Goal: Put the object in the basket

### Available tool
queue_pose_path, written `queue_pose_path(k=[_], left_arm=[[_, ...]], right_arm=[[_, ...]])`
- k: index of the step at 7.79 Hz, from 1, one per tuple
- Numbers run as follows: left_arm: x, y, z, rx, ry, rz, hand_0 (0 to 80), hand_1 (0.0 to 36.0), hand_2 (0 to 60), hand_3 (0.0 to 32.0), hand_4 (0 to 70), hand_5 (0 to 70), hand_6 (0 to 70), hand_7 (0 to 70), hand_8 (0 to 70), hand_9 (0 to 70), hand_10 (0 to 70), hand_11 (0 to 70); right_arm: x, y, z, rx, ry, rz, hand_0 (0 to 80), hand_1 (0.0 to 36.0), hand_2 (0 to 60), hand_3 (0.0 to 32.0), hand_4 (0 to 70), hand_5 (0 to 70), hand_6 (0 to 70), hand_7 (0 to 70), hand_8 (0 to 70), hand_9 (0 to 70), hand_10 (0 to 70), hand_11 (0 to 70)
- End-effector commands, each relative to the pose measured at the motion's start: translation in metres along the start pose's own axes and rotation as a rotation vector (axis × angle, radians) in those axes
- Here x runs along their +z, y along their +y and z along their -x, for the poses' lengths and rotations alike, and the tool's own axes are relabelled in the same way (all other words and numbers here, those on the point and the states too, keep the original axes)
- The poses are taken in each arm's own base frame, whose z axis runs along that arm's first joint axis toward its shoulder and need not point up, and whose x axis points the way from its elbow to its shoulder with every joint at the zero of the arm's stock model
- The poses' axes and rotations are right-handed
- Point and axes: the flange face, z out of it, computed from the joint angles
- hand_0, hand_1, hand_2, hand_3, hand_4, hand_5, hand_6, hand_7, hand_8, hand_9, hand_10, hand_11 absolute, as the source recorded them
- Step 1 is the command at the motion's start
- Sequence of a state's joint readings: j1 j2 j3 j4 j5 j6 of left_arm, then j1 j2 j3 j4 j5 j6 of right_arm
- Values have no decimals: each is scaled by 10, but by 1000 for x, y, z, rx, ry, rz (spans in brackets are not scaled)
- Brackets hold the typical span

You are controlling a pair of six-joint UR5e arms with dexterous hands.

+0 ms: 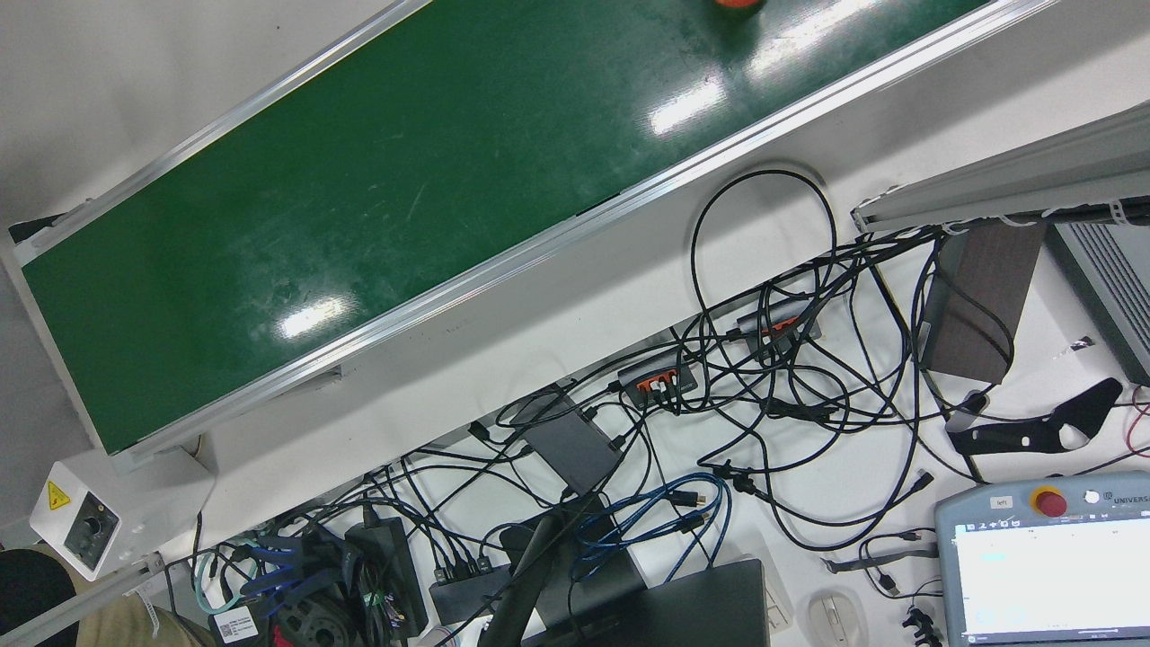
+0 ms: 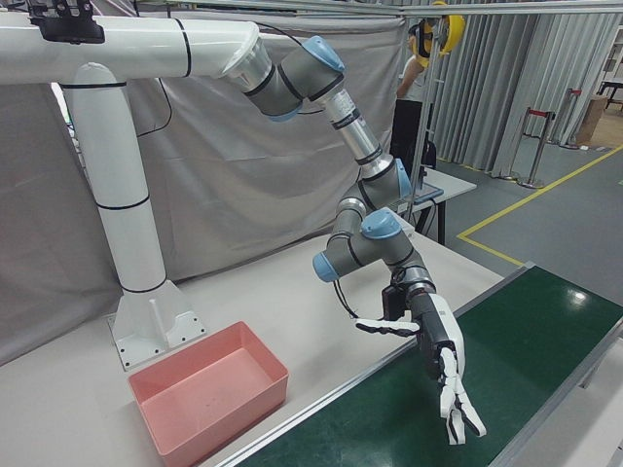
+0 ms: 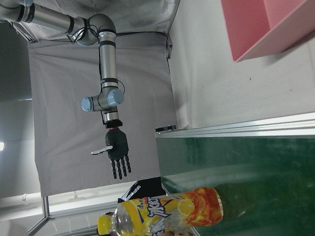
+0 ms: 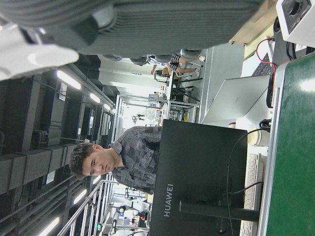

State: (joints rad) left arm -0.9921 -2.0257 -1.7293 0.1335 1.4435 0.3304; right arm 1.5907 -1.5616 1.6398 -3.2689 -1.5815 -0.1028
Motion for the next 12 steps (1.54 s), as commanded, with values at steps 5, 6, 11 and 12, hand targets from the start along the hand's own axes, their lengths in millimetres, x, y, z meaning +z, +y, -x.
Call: queue_pose_path(k=[5, 6, 11, 12], left_arm=[[1, 3, 9, -2, -20, -26, 532, 92, 0, 36, 132, 96, 0, 0, 54, 49, 50, 87], [0, 2, 9, -1, -19, -29, 531, 92, 0, 36, 132, 99, 0, 0, 51, 48, 59, 100], [0, 2, 5, -2, -13, -28, 532, 94, 0, 40, 134, 102, 0, 0, 53, 52, 55, 93], [-5, -3, 7, 6, -16, -38, 528, 86, 0, 34, 133, 105, 0, 0, 56, 54, 58, 98]], right_arm=[[0, -1, 0, -2, 0, -3, 0, 0, 0, 0, 0, 0, 0, 0, 0, 0, 0, 0], [0, -1, 0, -2, 0, -3, 0, 0, 0, 0, 0, 0, 0, 0, 0, 0, 0, 0], [0, -1, 0, -2, 0, -1, 0, 0, 0, 0, 0, 0, 0, 0, 0, 0, 0, 0], [0, 1, 1, 0, -2, 1, 0, 0, 0, 0, 0, 0, 0, 0, 0, 0, 0, 0]])
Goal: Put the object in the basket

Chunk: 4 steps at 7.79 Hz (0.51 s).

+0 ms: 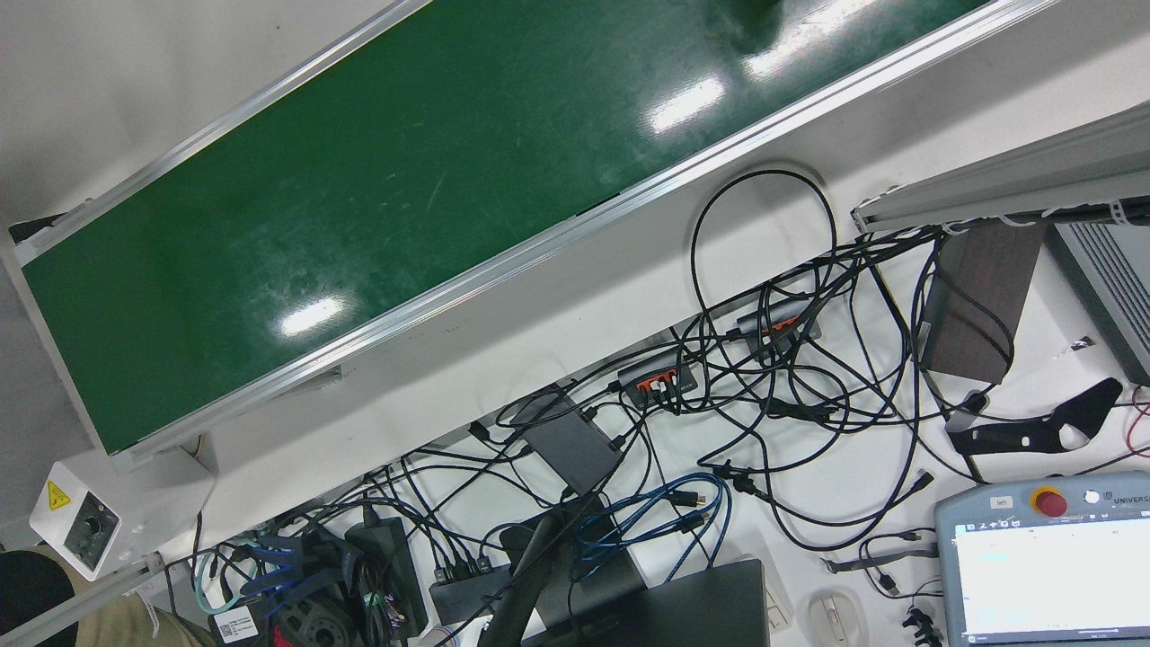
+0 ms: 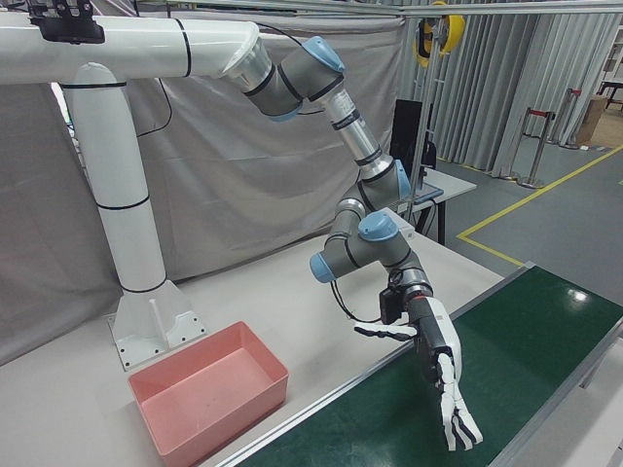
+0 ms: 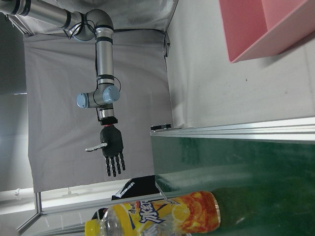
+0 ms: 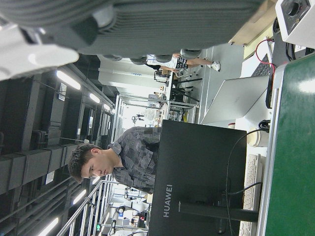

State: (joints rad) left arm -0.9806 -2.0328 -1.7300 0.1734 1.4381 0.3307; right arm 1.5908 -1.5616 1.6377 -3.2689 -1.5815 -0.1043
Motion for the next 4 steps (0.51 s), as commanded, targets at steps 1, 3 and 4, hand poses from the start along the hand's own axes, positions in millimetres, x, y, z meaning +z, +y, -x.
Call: queue_pose_path(k=[1, 3, 4], left_arm=[[-13, -15, 1, 12, 0, -11, 510, 73, 0, 38, 129, 94, 0, 0, 59, 59, 60, 99], [-16, -19, 7, 10, -6, -19, 507, 68, 0, 40, 130, 95, 0, 0, 56, 57, 61, 101], [-13, -15, 4, 3, 2, -15, 508, 66, 0, 42, 134, 97, 0, 0, 52, 52, 66, 107]], right_arm=[[0, 3, 1, 2, -2, 6, 0, 0, 0, 0, 0, 0, 0, 0, 0, 0, 0, 0], [0, 4, 2, 2, -4, 6, 0, 0, 0, 0, 0, 0, 0, 0, 0, 0, 0, 0], [0, 4, 1, 2, -2, 8, 0, 0, 0, 0, 0, 0, 0, 0, 0, 0, 0, 0]])
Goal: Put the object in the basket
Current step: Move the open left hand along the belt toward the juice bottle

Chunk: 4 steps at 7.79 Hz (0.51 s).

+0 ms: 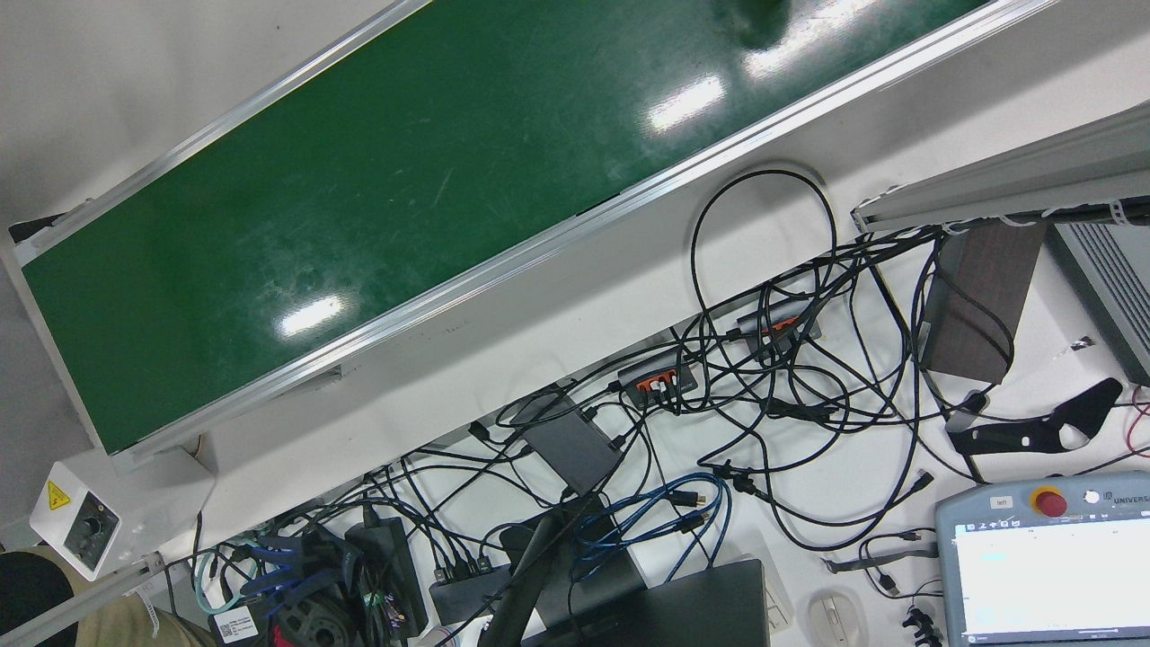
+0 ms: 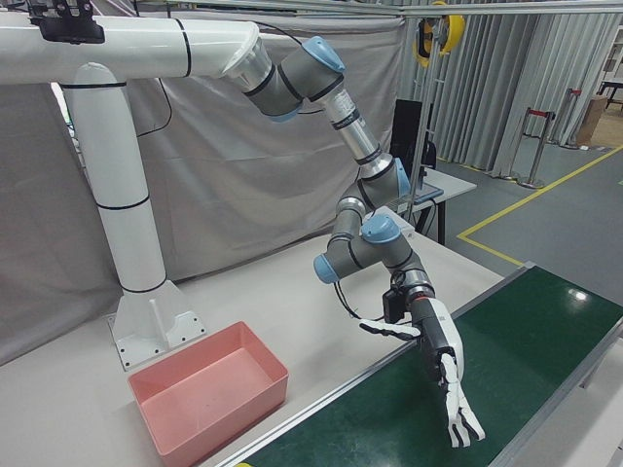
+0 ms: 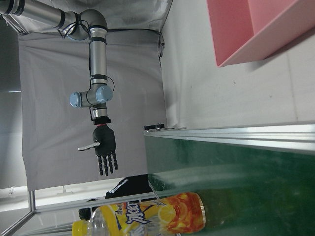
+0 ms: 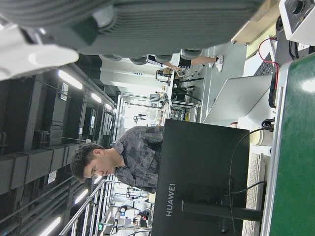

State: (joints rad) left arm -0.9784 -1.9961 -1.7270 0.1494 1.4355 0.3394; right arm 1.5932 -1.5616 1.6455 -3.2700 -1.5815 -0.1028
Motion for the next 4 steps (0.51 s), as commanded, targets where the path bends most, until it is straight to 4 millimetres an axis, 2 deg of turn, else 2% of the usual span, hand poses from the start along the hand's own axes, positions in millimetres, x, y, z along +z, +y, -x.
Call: queue_pose_path(k=[1, 2, 3, 4], left_arm=[[0, -1, 1, -2, 6, -11, 513, 70, 0, 42, 134, 99, 0, 0, 54, 57, 66, 108], [1, 1, 5, -3, 28, -31, 515, 74, 0, 38, 136, 100, 0, 0, 56, 59, 63, 104], [3, 4, 19, -13, 47, -42, 509, 81, 0, 38, 137, 101, 0, 0, 54, 56, 64, 104], [2, 6, 41, -24, 64, -60, 502, 82, 0, 36, 136, 102, 0, 0, 54, 56, 65, 105]], right_arm=[[0, 0, 0, 0, 1, 2, 0, 0, 0, 0, 0, 0, 0, 0, 0, 0, 0, 0], [0, 0, 0, 0, 1, 2, 0, 0, 0, 0, 0, 0, 0, 0, 0, 0, 0, 0], [0, 0, 0, 0, 1, 2, 0, 0, 0, 0, 0, 0, 0, 0, 0, 0, 0, 0], [0, 0, 0, 0, -1, 0, 0, 0, 0, 0, 0, 0, 0, 0, 0, 0, 0, 0]])
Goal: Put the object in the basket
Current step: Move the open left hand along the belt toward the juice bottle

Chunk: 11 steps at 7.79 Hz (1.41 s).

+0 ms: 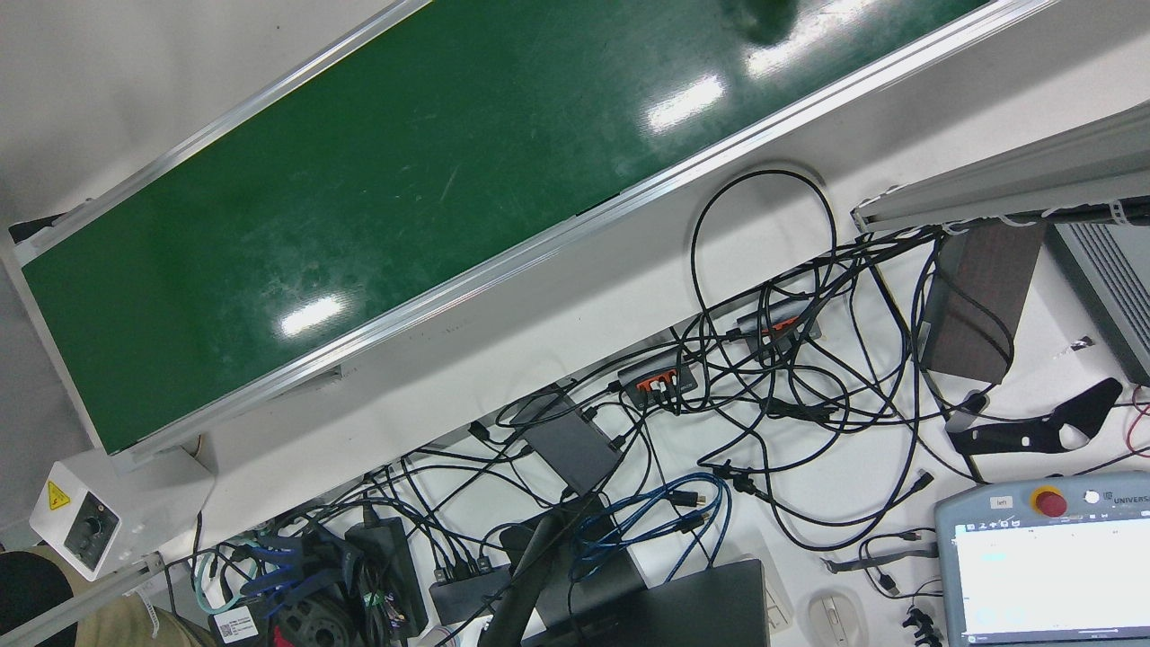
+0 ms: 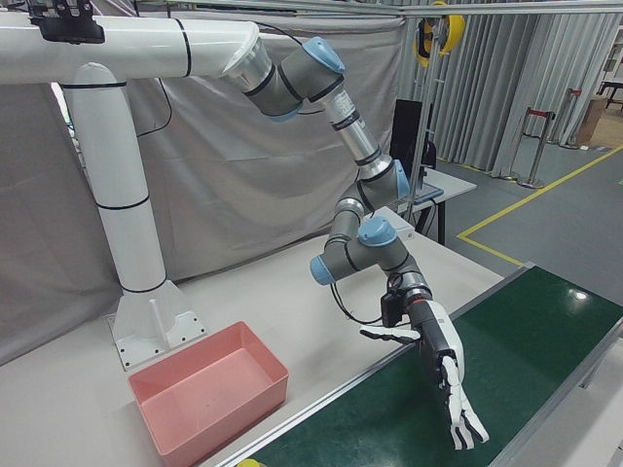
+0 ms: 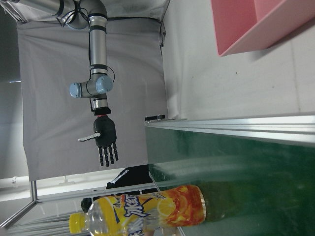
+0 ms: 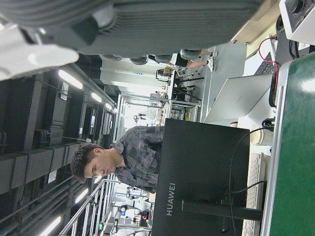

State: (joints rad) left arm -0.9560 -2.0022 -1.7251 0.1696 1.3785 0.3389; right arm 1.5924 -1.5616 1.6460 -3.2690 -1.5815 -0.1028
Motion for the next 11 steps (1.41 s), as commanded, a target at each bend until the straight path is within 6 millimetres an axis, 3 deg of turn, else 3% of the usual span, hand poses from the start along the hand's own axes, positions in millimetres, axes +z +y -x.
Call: queue_pose_path(k=[1, 4, 5, 7, 9, 11], left_arm=[[2, 11, 47, -1, 44, -33, 505, 85, 0, 28, 138, 116, 0, 0, 59, 63, 63, 104], [28, 43, 43, 0, 46, -25, 514, 94, 0, 20, 145, 115, 0, 0, 59, 60, 57, 96], [43, 54, 45, 1, 43, -29, 517, 99, 0, 16, 148, 120, 0, 0, 58, 59, 59, 99], [85, 57, 57, 7, 33, -45, 522, 99, 0, 12, 152, 113, 4, 0, 64, 68, 56, 95], [99, 63, 65, -2, 32, -29, 525, 101, 0, 18, 147, 110, 0, 0, 60, 61, 58, 99], [101, 72, 74, -11, 25, -14, 517, 94, 0, 24, 143, 107, 0, 0, 59, 61, 61, 102]], right_arm=[[0, 1, 1, 0, -1, 0, 0, 0, 0, 0, 0, 0, 0, 0, 0, 0, 0, 0], [0, 2, 1, 0, -2, 3, 0, 0, 0, 0, 0, 0, 0, 0, 0, 0, 0, 0], [0, 2, 2, 0, -3, 4, 0, 0, 0, 0, 0, 0, 0, 0, 0, 0, 0, 0], [0, 2, 2, 2, -3, 3, 0, 0, 0, 0, 0, 0, 0, 0, 0, 0, 0, 0], [0, 2, 2, 2, -3, 3, 0, 0, 0, 0, 0, 0, 0, 0, 0, 0, 0, 0], [0, 2, 2, 2, -3, 3, 0, 0, 0, 0, 0, 0, 0, 0, 0, 0, 0, 0]])
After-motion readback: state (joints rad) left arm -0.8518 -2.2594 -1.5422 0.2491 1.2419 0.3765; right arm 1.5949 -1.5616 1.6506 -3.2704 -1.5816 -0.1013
